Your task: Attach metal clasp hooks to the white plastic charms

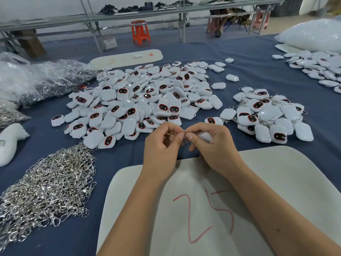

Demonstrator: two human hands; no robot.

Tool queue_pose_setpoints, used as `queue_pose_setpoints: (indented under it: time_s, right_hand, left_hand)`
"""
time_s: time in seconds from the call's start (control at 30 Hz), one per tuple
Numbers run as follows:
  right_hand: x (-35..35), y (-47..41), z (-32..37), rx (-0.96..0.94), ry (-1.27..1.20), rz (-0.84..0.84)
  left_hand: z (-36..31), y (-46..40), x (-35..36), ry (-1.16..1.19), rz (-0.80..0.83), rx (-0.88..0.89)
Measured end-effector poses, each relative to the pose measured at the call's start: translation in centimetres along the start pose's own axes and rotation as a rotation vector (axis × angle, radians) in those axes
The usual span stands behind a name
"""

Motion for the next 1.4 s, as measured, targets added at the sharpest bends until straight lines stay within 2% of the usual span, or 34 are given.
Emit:
queue_pose_setpoints:
  time_s: [0.23, 0.53, 0.8, 1.0, 1.17, 1.4]
  right_hand:
    - [-0.9, 0.2, 0.9, -0.053, 0.057, -0.104]
    - [-1.2, 0.4, 2.7, -0.204, 0.258, -0.157]
    - [-1.6, 0.5, 2.6, -0.176, 0.176, -0.181]
    - [-1.4, 0.3, 2.1, -0.133, 0.125, -0.161]
    - [-1.5, 0.3, 2.2, -0.144, 0.096, -0.154]
    - [-1.5, 0.8, 3.7, -0.277, 0.27, -0.188]
  left_hand:
    - [-0.3, 0.1, 0.1, -0.022, 0.001, 0.035]
    - [-1.1, 0.1, -0.3, -0.042, -0.032, 0.116]
    - [-0.7, 0.2, 0.0, -0.029, -0.015, 0.08]
    - [-0.8, -0.2, -1.0, 0.016, -0.074, 0.056]
    - [-0.4, -0.3, -0.6, 0.024, -0.041, 0.031]
    - [-0.7, 0.1, -0.2, -0.031, -0.051, 0.087]
Point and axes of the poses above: each hand's wrist, its own y-axis away from the middle knuckle, its own x-axis out of the palm, z = x × y, the point moved 10 cm from there along -y, towards the middle knuckle, and after that the axes turned 15 degrees about y, right-handed, at the moved point
